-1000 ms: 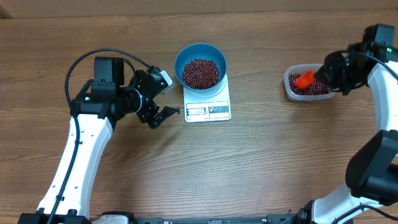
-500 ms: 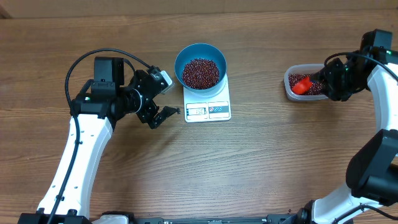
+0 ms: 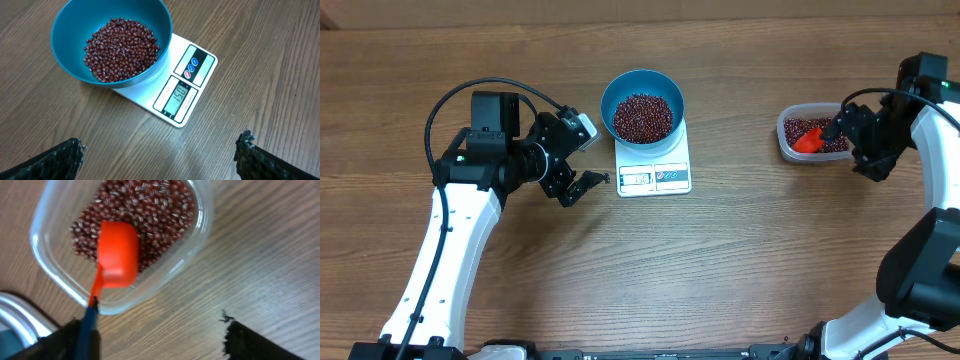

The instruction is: Scoop item into bowl and weigh 150g on scale

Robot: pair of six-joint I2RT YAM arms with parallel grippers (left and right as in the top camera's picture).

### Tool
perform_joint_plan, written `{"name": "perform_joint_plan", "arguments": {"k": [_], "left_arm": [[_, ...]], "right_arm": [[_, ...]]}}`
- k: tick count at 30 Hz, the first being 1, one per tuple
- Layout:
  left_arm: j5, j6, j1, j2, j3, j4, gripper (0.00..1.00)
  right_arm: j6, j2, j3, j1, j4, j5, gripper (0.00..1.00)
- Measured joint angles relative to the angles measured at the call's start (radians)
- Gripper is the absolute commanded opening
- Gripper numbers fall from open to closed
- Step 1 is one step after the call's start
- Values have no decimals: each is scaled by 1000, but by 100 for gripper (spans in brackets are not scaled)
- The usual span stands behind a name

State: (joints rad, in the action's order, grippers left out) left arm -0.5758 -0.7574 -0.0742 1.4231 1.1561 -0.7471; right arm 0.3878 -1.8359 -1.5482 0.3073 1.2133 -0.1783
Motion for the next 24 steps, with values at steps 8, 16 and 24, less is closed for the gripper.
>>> {"name": "perform_joint_plan", "arguments": {"k": [8,16,24], "left_arm": [[0,0,0,0,0,0,100],[0,0,0,0,0,0,99],[0,0,0,0,0,0,100]], "right_arm": [[-54,0,0,0,42,45,100],[-69,0,0,0,38,73,100],[-107,0,-26,0,40,47,100]]}}
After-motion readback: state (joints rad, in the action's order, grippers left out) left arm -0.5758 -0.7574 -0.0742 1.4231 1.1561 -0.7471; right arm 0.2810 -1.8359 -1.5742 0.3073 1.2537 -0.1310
